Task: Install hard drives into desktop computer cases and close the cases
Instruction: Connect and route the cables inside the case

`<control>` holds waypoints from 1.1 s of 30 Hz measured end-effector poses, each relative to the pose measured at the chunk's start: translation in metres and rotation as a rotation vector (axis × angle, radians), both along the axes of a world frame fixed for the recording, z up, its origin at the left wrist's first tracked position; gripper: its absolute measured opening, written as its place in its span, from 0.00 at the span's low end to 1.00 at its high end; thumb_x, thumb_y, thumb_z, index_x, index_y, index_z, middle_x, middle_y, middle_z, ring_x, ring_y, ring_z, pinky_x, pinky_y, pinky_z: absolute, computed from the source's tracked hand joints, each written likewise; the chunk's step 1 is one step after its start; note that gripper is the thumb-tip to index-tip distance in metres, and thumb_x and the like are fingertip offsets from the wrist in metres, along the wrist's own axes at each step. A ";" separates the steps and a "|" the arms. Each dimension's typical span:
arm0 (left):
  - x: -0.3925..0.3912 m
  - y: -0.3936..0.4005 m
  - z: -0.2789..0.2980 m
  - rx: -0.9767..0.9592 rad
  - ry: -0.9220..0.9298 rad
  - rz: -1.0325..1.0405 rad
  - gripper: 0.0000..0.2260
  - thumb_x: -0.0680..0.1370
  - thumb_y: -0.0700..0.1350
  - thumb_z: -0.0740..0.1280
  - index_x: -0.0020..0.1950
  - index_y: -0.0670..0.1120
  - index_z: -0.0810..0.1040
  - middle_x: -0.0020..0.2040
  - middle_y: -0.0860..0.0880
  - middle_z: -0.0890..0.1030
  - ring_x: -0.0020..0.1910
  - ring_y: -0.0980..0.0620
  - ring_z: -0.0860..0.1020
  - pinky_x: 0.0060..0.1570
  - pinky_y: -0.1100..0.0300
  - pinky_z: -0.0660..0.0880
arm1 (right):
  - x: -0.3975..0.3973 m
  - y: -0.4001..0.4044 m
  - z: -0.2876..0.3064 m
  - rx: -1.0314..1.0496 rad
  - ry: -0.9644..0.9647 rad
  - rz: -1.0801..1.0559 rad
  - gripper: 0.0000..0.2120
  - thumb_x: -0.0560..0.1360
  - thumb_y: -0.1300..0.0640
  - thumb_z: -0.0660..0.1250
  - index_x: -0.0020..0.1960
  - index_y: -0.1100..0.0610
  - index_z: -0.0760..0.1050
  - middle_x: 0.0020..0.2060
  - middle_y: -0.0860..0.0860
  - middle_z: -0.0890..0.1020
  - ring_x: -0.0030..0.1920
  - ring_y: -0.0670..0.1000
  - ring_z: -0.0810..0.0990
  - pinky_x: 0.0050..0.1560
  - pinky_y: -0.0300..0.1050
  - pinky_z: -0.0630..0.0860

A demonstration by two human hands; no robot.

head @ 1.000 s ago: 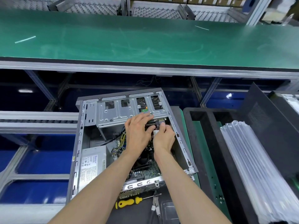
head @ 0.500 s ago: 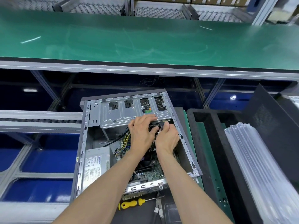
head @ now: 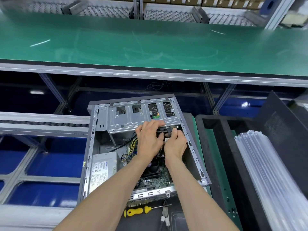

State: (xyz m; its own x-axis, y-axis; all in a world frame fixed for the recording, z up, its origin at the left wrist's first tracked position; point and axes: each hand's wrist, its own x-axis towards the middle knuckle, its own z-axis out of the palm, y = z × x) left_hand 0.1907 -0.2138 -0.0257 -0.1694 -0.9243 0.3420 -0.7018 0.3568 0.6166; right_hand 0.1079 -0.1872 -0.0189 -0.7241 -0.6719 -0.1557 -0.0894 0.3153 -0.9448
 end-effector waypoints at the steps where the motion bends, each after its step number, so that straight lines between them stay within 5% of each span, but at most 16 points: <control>1: 0.001 -0.001 0.000 -0.002 0.002 -0.002 0.17 0.73 0.42 0.73 0.60 0.56 0.80 0.59 0.60 0.79 0.58 0.61 0.69 0.57 0.62 0.52 | 0.001 -0.001 0.000 -0.001 -0.003 -0.004 0.19 0.85 0.52 0.56 0.38 0.55 0.73 0.34 0.49 0.79 0.35 0.48 0.76 0.36 0.47 0.70; 5: 0.006 -0.002 -0.002 -0.005 0.008 -0.028 0.18 0.75 0.39 0.70 0.61 0.56 0.79 0.60 0.61 0.79 0.59 0.61 0.69 0.60 0.69 0.49 | 0.000 0.002 -0.001 -0.003 -0.036 0.021 0.19 0.85 0.51 0.55 0.41 0.58 0.73 0.35 0.49 0.79 0.28 0.40 0.78 0.32 0.40 0.71; 10: 0.019 -0.001 0.004 0.062 -0.030 -0.153 0.21 0.80 0.38 0.65 0.69 0.56 0.76 0.67 0.62 0.76 0.65 0.59 0.69 0.64 0.72 0.45 | -0.011 0.008 0.007 0.093 -0.257 0.199 0.19 0.85 0.49 0.52 0.47 0.59 0.74 0.34 0.56 0.82 0.26 0.51 0.78 0.29 0.43 0.72; 13: 0.031 0.001 0.010 0.095 -0.082 -0.280 0.20 0.80 0.49 0.62 0.73 0.57 0.73 0.75 0.60 0.70 0.73 0.58 0.65 0.70 0.61 0.47 | -0.025 0.017 0.013 0.215 -0.445 0.344 0.13 0.85 0.52 0.56 0.53 0.58 0.76 0.32 0.54 0.82 0.26 0.49 0.77 0.36 0.45 0.74; 16: 0.041 0.011 0.012 0.085 -0.153 -0.373 0.17 0.76 0.63 0.63 0.61 0.57 0.79 0.76 0.59 0.66 0.75 0.55 0.61 0.75 0.49 0.50 | -0.034 0.025 0.018 0.292 -0.541 0.426 0.06 0.80 0.61 0.61 0.50 0.58 0.77 0.31 0.51 0.80 0.31 0.50 0.77 0.44 0.50 0.75; 20: 0.047 0.031 0.012 0.121 -0.464 -0.406 0.22 0.65 0.72 0.67 0.47 0.57 0.72 0.64 0.56 0.71 0.65 0.53 0.65 0.64 0.53 0.62 | -0.034 0.033 0.022 0.298 -0.531 0.458 0.08 0.73 0.72 0.61 0.42 0.60 0.74 0.37 0.55 0.77 0.41 0.54 0.76 0.47 0.55 0.80; 22: 0.047 0.039 0.017 0.195 -0.462 -0.365 0.22 0.67 0.66 0.71 0.49 0.56 0.67 0.46 0.56 0.77 0.49 0.53 0.76 0.43 0.58 0.70 | -0.032 0.036 0.022 0.322 -0.522 0.482 0.08 0.76 0.72 0.60 0.47 0.61 0.72 0.44 0.57 0.78 0.44 0.56 0.78 0.51 0.62 0.82; 24: 0.046 0.047 0.023 0.289 -0.378 -0.355 0.23 0.67 0.62 0.71 0.55 0.56 0.66 0.33 0.53 0.77 0.34 0.52 0.77 0.30 0.56 0.70 | -0.031 0.039 0.023 0.358 -0.460 0.522 0.06 0.80 0.68 0.58 0.54 0.61 0.70 0.49 0.58 0.78 0.42 0.56 0.80 0.44 0.60 0.84; 27: 0.049 0.053 0.029 0.338 -0.405 -0.363 0.34 0.67 0.61 0.70 0.70 0.55 0.65 0.32 0.52 0.78 0.32 0.53 0.77 0.31 0.54 0.76 | -0.033 0.043 0.025 0.420 -0.236 0.578 0.15 0.81 0.61 0.56 0.67 0.61 0.68 0.51 0.59 0.80 0.36 0.54 0.79 0.27 0.43 0.74; 30: 0.049 0.058 0.032 0.488 -0.523 -0.343 0.37 0.71 0.65 0.70 0.76 0.49 0.67 0.50 0.45 0.82 0.49 0.46 0.80 0.47 0.51 0.79 | -0.032 0.044 0.027 0.470 0.116 0.601 0.22 0.80 0.63 0.54 0.73 0.62 0.61 0.61 0.61 0.78 0.39 0.52 0.78 0.28 0.41 0.69; 33: 0.042 0.064 0.037 0.670 -0.552 -0.465 0.36 0.76 0.67 0.66 0.75 0.46 0.69 0.67 0.42 0.77 0.66 0.42 0.74 0.63 0.49 0.73 | -0.028 0.046 0.026 0.511 0.394 0.610 0.22 0.79 0.61 0.58 0.72 0.63 0.61 0.59 0.61 0.77 0.45 0.56 0.74 0.38 0.46 0.69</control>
